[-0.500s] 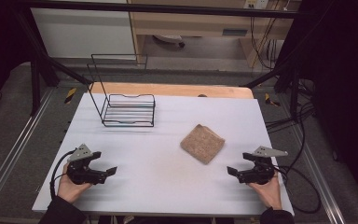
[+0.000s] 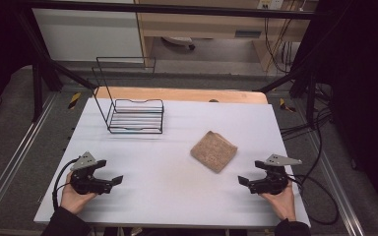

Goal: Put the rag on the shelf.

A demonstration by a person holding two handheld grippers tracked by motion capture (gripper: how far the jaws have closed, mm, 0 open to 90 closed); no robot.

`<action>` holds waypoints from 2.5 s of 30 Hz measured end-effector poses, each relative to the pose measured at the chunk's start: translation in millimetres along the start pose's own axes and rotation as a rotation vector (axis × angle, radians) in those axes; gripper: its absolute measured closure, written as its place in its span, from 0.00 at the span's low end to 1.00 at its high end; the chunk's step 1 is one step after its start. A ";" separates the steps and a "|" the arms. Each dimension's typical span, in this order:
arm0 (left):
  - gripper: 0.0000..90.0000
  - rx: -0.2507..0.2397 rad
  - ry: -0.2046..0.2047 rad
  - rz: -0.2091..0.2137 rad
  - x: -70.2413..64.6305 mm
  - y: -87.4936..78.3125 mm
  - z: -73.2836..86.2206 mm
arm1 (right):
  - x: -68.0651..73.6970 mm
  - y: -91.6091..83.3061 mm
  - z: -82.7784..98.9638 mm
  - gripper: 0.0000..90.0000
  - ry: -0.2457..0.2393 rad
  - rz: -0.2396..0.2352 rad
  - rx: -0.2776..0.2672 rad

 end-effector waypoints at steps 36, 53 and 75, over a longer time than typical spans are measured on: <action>0.07 0.012 0.006 -0.019 -0.4 1.2 0.9 | 36.8 78.4 -38.4 0.65 -0.173 -0.048 0.150; 0.07 0.016 0.013 -0.021 -1.2 2.3 1.4 | 33.1 89.3 -32.5 0.93 -0.213 -0.008 0.208; 0.07 0.018 0.015 -0.022 -0.8 1.2 1.2 | 76.4 84.4 -71.3 0.96 -0.172 -0.110 0.151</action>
Point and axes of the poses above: each handheld gripper's, and its own axes: y roughly forward along the jaws, z roughly out of its underside, x roughly to its left, the point moved 9 cm from there along y, roughly forward along the jaws, and after that the axes turned 15 degrees about -y, right-handed, at the moved point
